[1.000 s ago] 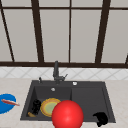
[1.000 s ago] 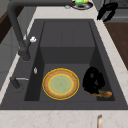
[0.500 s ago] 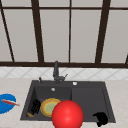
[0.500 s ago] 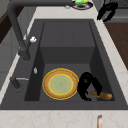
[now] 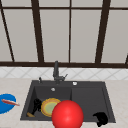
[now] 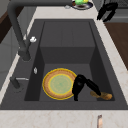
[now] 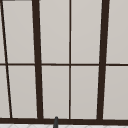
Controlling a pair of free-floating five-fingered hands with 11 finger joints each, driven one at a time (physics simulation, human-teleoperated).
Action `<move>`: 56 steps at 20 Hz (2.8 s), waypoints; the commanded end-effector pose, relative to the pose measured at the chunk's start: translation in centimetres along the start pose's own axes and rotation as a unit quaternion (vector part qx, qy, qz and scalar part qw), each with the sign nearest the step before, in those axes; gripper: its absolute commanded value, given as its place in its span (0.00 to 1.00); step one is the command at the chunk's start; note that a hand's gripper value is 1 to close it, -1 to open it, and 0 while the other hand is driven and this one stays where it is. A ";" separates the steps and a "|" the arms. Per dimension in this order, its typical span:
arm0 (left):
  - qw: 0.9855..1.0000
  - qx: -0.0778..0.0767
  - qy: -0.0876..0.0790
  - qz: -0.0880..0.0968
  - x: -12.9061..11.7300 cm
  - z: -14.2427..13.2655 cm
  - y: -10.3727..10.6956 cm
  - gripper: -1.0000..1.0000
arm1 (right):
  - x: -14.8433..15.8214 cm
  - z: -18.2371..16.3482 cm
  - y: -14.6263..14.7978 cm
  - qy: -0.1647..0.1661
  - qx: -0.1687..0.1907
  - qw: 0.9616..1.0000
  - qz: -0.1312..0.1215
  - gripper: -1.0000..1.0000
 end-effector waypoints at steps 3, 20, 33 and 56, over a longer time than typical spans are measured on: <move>0.997 -0.028 -0.032 0.059 -0.9 0.9 -1.0 0.00 | 0.0 0.0 0.0 0.000 0.000 1.000 0.000 0.50; 0.997 -0.019 -0.028 0.074 -0.9 1.2 -0.5 0.00 | 0.0 0.0 0.0 0.000 0.000 1.000 0.000 0.50; 0.995 -0.056 -0.049 -0.062 2.3 -0.2 0.3 0.00 | 0.0 0.0 0.0 0.000 0.000 1.000 0.000 0.50; 0.996 -0.076 -0.043 -0.033 8.6 -0.8 -4.3 0.00 | 0.0 0.0 0.0 0.000 0.000 1.000 0.000 0.50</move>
